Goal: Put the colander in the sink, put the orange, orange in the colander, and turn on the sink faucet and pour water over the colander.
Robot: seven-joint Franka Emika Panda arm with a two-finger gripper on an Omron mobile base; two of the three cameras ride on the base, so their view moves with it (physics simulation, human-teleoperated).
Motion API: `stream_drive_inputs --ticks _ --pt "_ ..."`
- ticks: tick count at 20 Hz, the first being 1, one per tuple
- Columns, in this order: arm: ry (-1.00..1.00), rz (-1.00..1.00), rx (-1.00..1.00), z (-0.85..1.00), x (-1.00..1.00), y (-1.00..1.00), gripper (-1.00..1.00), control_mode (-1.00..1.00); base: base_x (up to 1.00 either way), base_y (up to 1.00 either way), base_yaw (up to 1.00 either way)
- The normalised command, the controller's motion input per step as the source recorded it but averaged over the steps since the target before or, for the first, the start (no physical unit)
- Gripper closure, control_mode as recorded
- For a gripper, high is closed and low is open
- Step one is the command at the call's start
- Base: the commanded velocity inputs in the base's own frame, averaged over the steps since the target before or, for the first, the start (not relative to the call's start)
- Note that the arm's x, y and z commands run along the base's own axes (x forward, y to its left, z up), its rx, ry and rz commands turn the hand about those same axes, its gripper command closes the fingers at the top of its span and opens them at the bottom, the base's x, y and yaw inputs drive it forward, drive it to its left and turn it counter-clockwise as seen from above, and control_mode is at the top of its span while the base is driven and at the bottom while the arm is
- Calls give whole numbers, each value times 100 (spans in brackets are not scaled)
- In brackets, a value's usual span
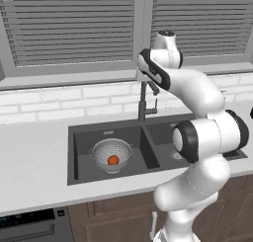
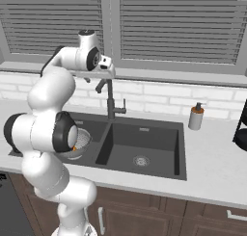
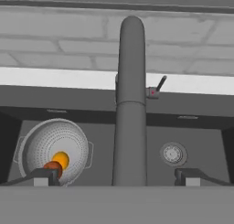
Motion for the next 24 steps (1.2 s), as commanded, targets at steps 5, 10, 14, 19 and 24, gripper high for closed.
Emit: stream_drive_inputs --ticks 5,10,14,19,24 --pt "0 0 -1 -24 0 0 -100 -100 0 0 0" --pt "0 -4 -3 -30 0 -1 -100 -100 0 0 0" --pt "3 -2 0 -27 14 -4 -100 -100 0 0 0" --pt "2 0 0 -23 20 -1 -100 -100 0 0 0" --pt "3 -1 0 -30 4 0 -100 -100 0 0 0"
